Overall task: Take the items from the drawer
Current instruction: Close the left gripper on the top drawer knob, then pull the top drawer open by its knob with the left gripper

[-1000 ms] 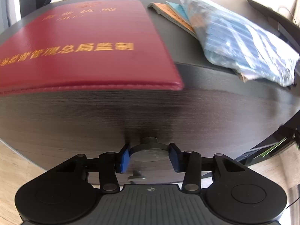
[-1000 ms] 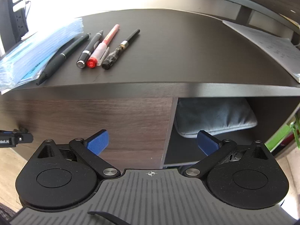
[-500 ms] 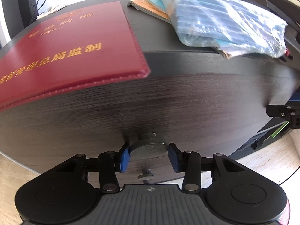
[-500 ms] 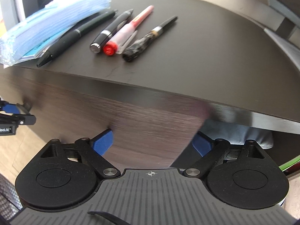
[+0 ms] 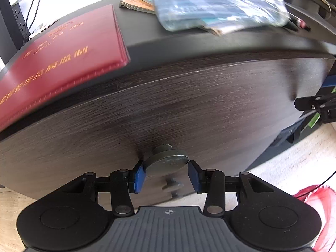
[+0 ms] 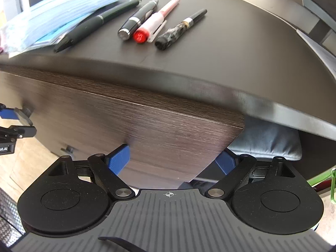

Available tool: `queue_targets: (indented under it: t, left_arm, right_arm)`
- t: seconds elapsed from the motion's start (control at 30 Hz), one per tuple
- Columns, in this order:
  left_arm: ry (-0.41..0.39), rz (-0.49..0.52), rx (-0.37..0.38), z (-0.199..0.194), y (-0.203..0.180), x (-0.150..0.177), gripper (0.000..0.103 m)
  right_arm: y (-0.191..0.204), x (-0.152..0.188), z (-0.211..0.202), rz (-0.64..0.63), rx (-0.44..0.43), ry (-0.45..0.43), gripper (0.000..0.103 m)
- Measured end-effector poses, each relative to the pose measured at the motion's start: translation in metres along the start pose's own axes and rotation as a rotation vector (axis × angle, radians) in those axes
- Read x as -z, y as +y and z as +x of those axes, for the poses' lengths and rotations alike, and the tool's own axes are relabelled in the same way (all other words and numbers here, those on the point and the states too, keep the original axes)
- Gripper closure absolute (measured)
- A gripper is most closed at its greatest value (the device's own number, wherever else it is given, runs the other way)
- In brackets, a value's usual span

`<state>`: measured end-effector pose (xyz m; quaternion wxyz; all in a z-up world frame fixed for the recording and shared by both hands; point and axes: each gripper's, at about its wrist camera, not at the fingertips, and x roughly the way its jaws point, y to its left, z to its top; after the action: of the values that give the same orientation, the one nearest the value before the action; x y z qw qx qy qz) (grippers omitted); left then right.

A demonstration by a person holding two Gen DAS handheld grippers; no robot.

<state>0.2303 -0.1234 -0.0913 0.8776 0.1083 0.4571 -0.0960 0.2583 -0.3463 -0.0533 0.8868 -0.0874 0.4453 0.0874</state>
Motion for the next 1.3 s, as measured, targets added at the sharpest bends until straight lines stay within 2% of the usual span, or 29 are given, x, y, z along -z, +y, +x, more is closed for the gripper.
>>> queue_targets:
  t: [0.1,0.27,0.33,0.4,0.5,0.67,0.8,0.93,1.1,1.3]
  left_arm:
    - [0.01,0.017,0.011,-0.008,-0.008,0.009,0.062]
    - [0.035,0.11,0.035,-0.029,-0.026,0.033,0.061]
    - [0.042,0.105,0.051,-0.043,-0.029,0.044,0.053]
    - [0.036,0.094,0.072,-0.062,-0.029,0.055,0.034]
    - [0.027,0.077,0.102,-0.091,-0.031,0.073,0.022]
    - [-0.023,-0.014,0.165,-0.137,-0.01,0.106,0.015]
    - [-0.064,-0.081,0.146,-0.157,0.009,0.106,0.013]
    - [-0.093,-0.128,0.092,-0.185,0.048,0.116,0.011]
    - [-0.107,-0.192,0.051,-0.201,0.069,0.132,0.009]
    - [-0.104,-0.265,-0.003,-0.209,0.094,0.152,0.008]
  right_arm:
    - [0.005,0.016,-0.014,0.018,0.015,0.016,0.011]
    - [0.017,0.045,-0.039,0.049,0.051,0.045,0.012]
    - [0.022,0.056,-0.049,0.061,0.065,0.057,0.011]
    - [0.027,0.068,-0.061,0.076,0.082,0.068,0.007]
    - [0.03,0.086,-0.094,0.126,0.084,0.074,0.005]
    - [0.042,0.086,-0.154,0.212,0.063,0.003,0.004]
    - [0.065,0.077,-0.181,0.295,0.052,-0.117,0.001]
    - [0.096,0.05,-0.179,0.301,0.049,-0.171,0.0]
    - [0.139,0.027,-0.152,0.249,0.055,-0.142,0.0]
    - [0.161,0.02,-0.131,0.254,0.079,-0.082,0.0]
